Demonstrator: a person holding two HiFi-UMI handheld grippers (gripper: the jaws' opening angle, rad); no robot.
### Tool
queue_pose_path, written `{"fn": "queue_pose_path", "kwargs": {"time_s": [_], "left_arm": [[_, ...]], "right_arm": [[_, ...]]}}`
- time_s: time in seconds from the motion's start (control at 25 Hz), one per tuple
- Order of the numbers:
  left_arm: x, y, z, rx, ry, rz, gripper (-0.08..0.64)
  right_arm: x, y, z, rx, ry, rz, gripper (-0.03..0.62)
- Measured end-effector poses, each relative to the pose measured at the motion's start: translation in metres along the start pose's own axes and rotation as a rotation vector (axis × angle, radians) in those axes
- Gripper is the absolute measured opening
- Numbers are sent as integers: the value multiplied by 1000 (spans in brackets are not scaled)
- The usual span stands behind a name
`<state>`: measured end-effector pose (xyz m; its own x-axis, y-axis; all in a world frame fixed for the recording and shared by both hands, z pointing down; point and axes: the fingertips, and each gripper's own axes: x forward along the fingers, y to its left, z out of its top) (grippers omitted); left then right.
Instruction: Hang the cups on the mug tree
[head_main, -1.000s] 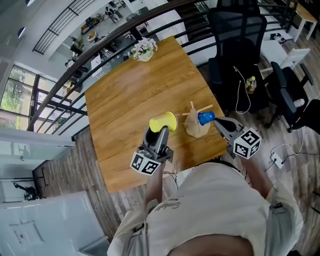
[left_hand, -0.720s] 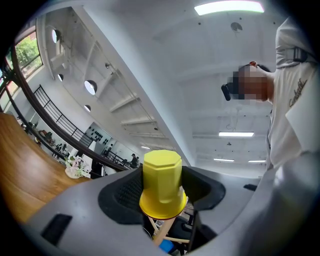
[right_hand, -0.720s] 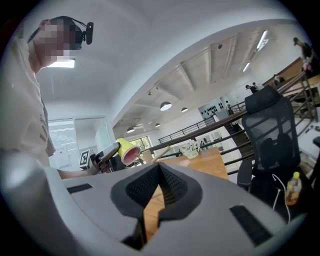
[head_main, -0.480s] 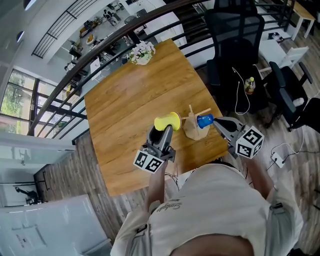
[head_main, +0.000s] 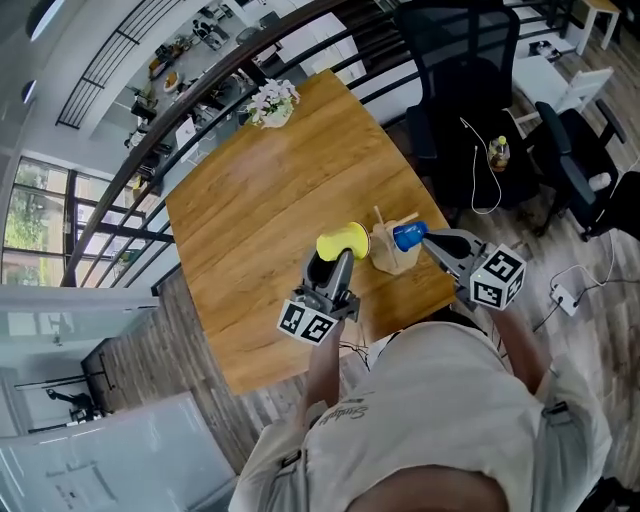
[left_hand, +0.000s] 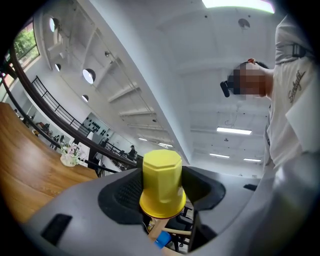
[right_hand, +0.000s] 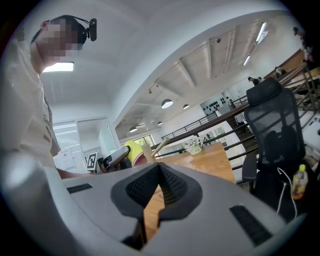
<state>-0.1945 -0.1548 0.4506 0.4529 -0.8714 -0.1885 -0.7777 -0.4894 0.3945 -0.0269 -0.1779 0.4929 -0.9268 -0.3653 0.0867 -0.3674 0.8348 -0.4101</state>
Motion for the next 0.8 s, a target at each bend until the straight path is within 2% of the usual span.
{"fn": "queue_pose_path", "kwargs": {"time_s": [0.36,0.8], "left_arm": [[5,-2,-17,-31,31,-18,245],[-7,6,-39,-78,65,8,222]], "right_arm": [[-4,-3,-14,29,20,-12,-6],[-4,2,-21,31,32,-12,-6]]}}
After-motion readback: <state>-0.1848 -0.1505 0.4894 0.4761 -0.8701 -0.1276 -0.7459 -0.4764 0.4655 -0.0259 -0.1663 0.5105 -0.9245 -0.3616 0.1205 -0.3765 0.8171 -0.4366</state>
